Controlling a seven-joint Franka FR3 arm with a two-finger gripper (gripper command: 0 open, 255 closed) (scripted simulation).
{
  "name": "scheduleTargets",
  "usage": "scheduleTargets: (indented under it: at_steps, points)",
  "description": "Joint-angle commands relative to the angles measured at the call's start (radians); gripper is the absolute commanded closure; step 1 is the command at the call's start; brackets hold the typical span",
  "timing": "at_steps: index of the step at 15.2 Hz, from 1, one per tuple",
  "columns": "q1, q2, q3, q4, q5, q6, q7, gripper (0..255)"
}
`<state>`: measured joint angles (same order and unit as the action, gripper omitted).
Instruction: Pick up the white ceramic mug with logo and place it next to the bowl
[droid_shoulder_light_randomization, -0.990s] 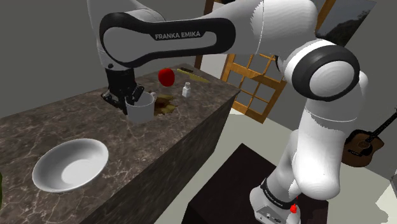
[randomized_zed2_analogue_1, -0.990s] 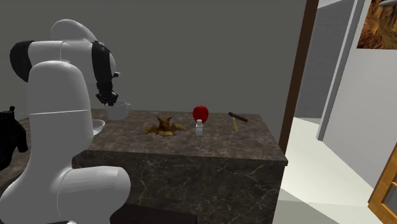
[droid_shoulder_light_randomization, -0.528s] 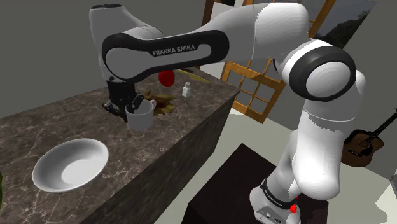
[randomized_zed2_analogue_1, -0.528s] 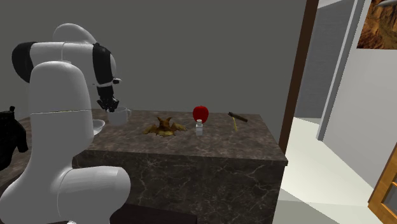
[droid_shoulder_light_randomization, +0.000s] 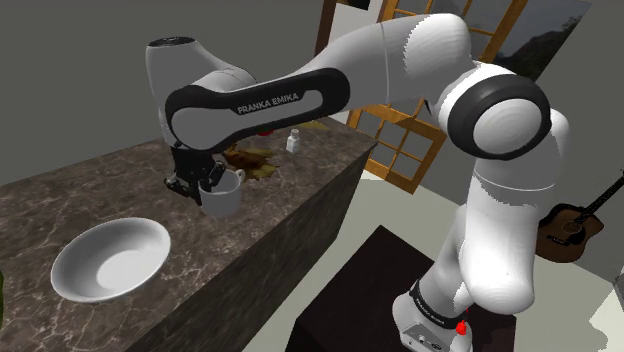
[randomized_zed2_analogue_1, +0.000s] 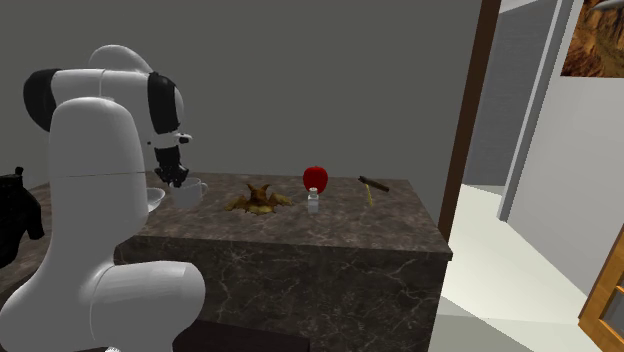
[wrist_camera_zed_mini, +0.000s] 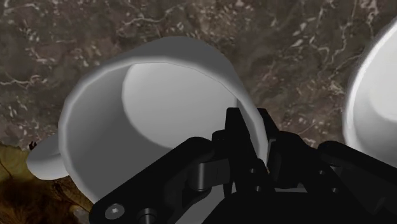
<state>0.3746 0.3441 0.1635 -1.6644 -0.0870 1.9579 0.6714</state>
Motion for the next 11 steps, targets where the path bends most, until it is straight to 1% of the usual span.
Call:
scheduleTargets:
  at_steps: [1, 9, 11]
  points:
    - [-0.001, 0.011, -0.001, -0.016, -0.002, 0.027, 0.0, 255]
    - [0.001, 0.051, -0.005, -0.068, -0.012, 0.119, 0.008, 255]
    - [0.001, 0.055, -0.006, -0.072, -0.013, 0.126, 0.009, 255]
